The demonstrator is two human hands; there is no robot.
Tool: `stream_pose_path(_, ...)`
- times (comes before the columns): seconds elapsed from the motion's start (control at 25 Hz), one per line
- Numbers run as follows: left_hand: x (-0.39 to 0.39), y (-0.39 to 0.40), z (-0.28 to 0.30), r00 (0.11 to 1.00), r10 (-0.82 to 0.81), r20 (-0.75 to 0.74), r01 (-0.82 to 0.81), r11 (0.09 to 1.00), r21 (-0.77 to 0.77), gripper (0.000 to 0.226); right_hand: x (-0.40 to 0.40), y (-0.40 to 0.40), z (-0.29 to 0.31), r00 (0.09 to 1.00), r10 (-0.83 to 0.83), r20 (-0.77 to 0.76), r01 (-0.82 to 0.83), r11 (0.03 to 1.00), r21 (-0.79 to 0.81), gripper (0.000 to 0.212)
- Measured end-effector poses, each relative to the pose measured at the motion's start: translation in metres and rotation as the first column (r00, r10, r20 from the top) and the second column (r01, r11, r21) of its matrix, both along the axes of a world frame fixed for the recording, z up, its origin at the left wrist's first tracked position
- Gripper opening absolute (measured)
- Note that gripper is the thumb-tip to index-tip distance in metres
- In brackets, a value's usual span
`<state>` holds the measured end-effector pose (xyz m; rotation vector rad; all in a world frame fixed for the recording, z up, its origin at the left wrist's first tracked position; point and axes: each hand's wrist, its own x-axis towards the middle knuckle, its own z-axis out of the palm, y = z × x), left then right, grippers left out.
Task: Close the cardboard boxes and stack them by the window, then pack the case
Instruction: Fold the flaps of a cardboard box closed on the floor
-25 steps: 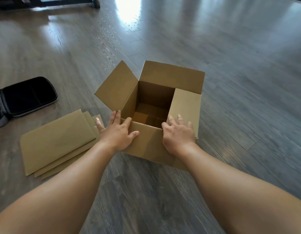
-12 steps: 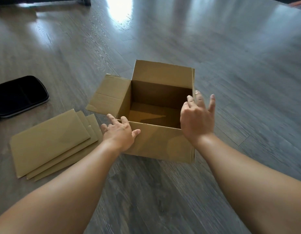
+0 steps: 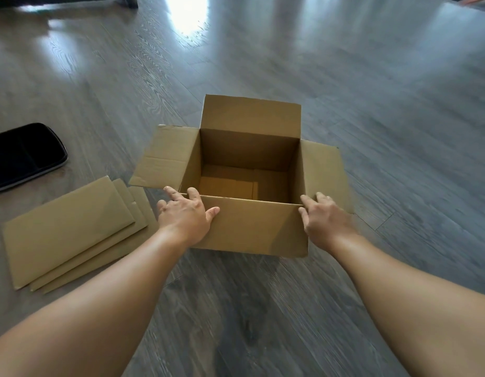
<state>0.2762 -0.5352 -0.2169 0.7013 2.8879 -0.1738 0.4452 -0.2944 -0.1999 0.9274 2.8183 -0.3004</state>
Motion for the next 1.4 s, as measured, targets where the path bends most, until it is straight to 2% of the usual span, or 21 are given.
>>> stream_pose_path(0.12, 0.0, 0.004, -0.001, 1.0, -0.018, 0.014, 0.018, 1.0, 0.016, 0.079, -0.004, -0.01, -0.011, 0.998, 0.011, -0.058, -0.012, 1.0, -0.013, 0.057)
stream_pose_path(0.24, -0.002, 0.003, 0.0, 0.997, -0.035, 0.062, 0.033, 0.999, 0.029, 0.07, -0.006, -0.013, -0.017, 0.995, -0.079, -0.066, 0.077, 0.996, -0.038, 0.063)
stream_pose_path(0.4, -0.002, -0.005, 0.005, 0.983, -0.068, 0.172, 0.038, 0.984, 0.173, 0.057, -0.011, -0.011, -0.014, 0.994, -0.1, -0.054, 0.103, 0.994, 0.047, 0.051)
stream_pose_path(0.48, -0.003, -0.01, 0.01, 0.967, -0.104, 0.231, 0.039, 0.962, 0.27, 0.056, -0.022, -0.023, -0.012, 0.995, -0.014, -0.102, 0.023, 0.996, 0.088, 0.048)
stream_pose_path(0.6, -0.011, -0.03, 0.013, 0.962, -0.132, 0.24, 0.032, 0.923, 0.382, 0.053, -0.052, -0.065, -0.008, 0.952, 0.207, -0.224, -0.202, 0.978, 0.042, 0.053)
stream_pose_path(0.72, -0.026, -0.069, 0.007, 0.965, -0.162, 0.205, 0.062, 0.905, 0.42, 0.05, -0.086, -0.122, -0.001, 0.861, 0.389, -0.328, -0.405, 0.914, 0.022, 0.053)
stream_pose_path(0.8, -0.039, -0.101, 0.0, 0.972, -0.144, 0.188, 0.057, 0.913, 0.404, 0.046, -0.105, -0.159, 0.001, 0.777, 0.489, -0.395, -0.504, 0.861, 0.075, 0.044)
stream_pose_path(0.92, -0.058, -0.153, -0.011, 0.981, 0.011, 0.193, -0.082, 0.928, 0.363, 0.027, -0.126, -0.202, -0.002, 0.656, 0.607, -0.448, -0.614, 0.775, 0.15, 0.031)
stream_pose_path(1.0, -0.071, -0.194, -0.022, 0.949, 0.203, 0.243, -0.277, 0.902, 0.33, 0.024, -0.139, -0.231, -0.012, 0.64, 0.654, -0.403, -0.683, 0.725, 0.091, 0.026)
stream_pose_path(1.08, -0.08, -0.237, -0.038, 0.881, 0.409, 0.24, -0.464, 0.848, 0.255, 0.029, -0.152, -0.255, -0.028, 0.722, 0.627, -0.293, -0.672, 0.736, -0.084, 0.015)
stream_pose_path(1.16, -0.081, -0.277, -0.054, 0.829, 0.519, 0.209, -0.552, 0.82, 0.152, 0.033, -0.169, -0.274, -0.044, 0.827, 0.55, -0.118, -0.561, 0.797, -0.224, 0.004)
stream_pose_path(1.28, -0.08, -0.31, -0.072, 0.761, 0.597, 0.255, -0.625, 0.779, 0.044, 0.036, -0.196, -0.289, -0.069, 0.865, 0.497, 0.07, -0.464, 0.845, -0.264, 0.014)
stream_pose_path(1.4, -0.086, -0.327, -0.083, 0.679, 0.637, 0.365, -0.699, 0.713, 0.055, 0.045, -0.223, -0.302, -0.09, 0.886, 0.424, 0.189, -0.357, 0.883, -0.307, 0.036)
